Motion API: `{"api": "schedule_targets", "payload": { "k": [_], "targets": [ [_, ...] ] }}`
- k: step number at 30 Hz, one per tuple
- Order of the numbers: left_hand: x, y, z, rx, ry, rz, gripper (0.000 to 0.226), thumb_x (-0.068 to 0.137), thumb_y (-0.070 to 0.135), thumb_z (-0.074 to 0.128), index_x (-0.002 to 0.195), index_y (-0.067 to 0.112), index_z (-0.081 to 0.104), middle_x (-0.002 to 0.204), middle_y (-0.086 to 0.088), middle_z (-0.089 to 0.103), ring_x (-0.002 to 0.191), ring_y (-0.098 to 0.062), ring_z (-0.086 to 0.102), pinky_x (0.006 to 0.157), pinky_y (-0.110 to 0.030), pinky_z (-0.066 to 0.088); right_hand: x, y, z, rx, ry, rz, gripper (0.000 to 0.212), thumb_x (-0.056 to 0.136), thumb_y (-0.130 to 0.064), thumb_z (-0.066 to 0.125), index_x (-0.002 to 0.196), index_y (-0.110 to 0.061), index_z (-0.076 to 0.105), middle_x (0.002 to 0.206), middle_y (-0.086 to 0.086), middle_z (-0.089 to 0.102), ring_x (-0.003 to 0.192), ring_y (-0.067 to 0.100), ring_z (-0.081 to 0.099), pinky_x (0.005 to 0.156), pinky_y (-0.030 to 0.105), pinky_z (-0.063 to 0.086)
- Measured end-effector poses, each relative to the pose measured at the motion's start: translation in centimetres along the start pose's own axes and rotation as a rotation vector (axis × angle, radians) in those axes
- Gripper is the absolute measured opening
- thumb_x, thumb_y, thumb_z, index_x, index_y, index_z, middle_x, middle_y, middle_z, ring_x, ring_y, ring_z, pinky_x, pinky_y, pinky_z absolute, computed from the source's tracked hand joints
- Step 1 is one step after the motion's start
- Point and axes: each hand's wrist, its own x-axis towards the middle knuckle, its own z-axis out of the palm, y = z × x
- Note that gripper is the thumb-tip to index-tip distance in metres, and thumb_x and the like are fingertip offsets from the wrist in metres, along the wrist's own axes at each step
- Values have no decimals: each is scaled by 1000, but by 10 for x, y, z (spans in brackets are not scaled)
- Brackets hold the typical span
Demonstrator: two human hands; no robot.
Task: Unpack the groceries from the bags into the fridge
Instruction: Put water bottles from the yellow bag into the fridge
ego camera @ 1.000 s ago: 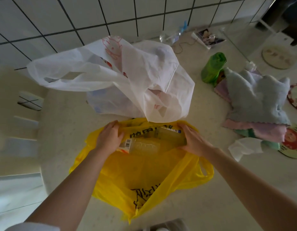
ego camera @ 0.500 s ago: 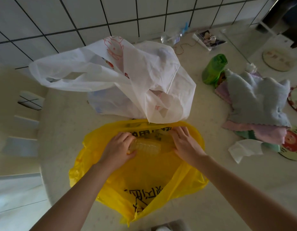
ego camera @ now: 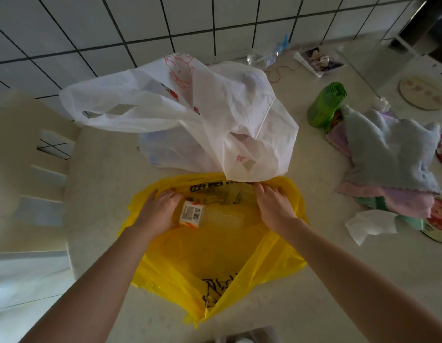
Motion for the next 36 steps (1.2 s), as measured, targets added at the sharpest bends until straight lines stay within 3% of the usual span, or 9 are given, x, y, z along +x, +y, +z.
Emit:
{"api": "schedule_targets", "payload": {
  "k": [7,9,12,18,21,24,28,31,36],
  "targets": [
    [-28,0,1,-146,93,-22,75,55,37,87,123,22,59,125,-1,60,134,-17,39,118,-41,15,-20,17,4,124,-47,-5,65,85,-2,57,143,-19,32,144,5,39,134,29,35,113,41,27],
    [-37,2,-1,-189,141,2,74,52,38,88,119,22,62,120,-1,63,129,-20,43,114,-40,24,-28,21,4,155,-64,15,68,85,-3,59,145,-20,31,146,4,31,134,30,30,113,41,26],
    [-50,7,-8,-208,227,61,73,47,42,89,114,23,67,112,4,67,123,-20,46,104,-38,36,-38,29,3,213,-87,-2,68,86,-7,63,145,-21,32,145,2,33,134,26,32,114,38,24],
    [-65,21,-36,-280,244,47,79,49,53,88,119,25,65,118,3,65,121,-17,50,112,-30,19,-58,35,-11,397,-61,-38,70,79,-14,74,141,-18,42,143,0,42,132,22,39,110,34,26],
    [-70,32,-56,-370,278,19,74,47,45,91,113,22,68,111,2,67,110,-18,56,103,-27,30,-66,38,-14,438,-47,-65,69,75,-18,79,137,-21,47,138,-2,49,129,21,43,106,32,29],
    [-73,39,-70,-456,333,33,67,45,42,93,104,22,69,98,9,64,95,-14,58,95,-34,44,-73,41,-15,498,-60,-56,70,72,-15,80,134,-25,49,136,-3,50,128,19,43,104,30,30],
    [-75,47,-74,-506,349,27,66,45,44,93,101,26,64,100,12,63,90,-10,59,76,-23,47,-77,39,-10,624,-125,-12,72,73,-15,80,135,-27,47,138,-7,45,132,16,38,104,26,28],
    [-76,51,-72,-525,348,38,68,46,44,93,105,25,63,100,13,63,89,-9,60,73,-20,47,-79,26,-8,740,-152,-32,68,75,-11,78,133,-24,46,131,-6,47,127,15,41,96,20,30],
    [-82,43,-75,-600,287,39,61,57,40,89,109,31,61,103,10,65,91,-11,62,75,-26,53,-76,-3,4,866,-155,-79,64,74,-5,77,121,-32,42,125,-3,51,121,16,47,96,27,42]
  ]
}}
